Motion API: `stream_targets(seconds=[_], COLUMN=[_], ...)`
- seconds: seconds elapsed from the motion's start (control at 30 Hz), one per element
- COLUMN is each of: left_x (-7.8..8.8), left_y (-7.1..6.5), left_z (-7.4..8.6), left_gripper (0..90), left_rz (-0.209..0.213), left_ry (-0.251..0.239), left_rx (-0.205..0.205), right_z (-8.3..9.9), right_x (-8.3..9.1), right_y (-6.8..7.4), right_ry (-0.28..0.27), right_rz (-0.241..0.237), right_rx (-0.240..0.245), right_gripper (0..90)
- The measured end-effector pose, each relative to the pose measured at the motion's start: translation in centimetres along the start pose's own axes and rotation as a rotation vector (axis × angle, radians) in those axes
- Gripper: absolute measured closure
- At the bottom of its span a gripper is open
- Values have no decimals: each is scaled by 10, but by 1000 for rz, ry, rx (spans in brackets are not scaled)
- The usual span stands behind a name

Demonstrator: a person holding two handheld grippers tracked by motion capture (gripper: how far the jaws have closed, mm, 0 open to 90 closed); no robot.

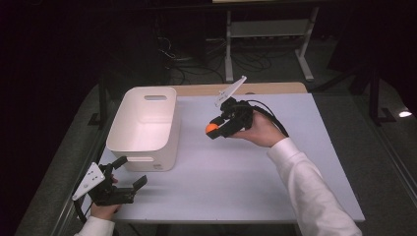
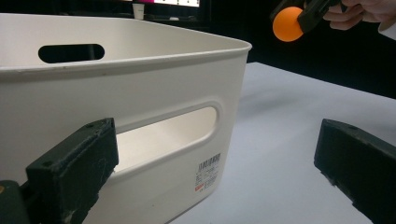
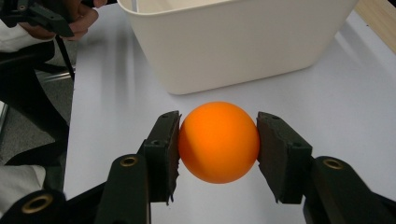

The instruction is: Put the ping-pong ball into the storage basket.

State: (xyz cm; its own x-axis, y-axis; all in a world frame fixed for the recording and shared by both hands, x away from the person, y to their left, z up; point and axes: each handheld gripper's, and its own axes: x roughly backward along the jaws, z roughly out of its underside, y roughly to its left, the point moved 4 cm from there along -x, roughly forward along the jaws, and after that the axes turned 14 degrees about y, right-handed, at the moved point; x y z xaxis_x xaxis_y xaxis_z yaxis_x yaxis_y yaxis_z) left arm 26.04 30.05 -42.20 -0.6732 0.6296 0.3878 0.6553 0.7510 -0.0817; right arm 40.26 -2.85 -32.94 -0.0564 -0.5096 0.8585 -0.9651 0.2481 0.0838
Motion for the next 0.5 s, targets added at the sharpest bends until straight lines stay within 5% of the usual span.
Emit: stream_targets(seconds=[0.5], left_x=[0], left_y=[0], left_z=[0], left_gripper=[0], left_rz=[-3], left_ry=[-1], left_rx=[-3], right_z=[-22], right_x=[0], right_y=[4], right_ry=[-14], right_rz=[-4], right_rx=[55], right_gripper=[499])
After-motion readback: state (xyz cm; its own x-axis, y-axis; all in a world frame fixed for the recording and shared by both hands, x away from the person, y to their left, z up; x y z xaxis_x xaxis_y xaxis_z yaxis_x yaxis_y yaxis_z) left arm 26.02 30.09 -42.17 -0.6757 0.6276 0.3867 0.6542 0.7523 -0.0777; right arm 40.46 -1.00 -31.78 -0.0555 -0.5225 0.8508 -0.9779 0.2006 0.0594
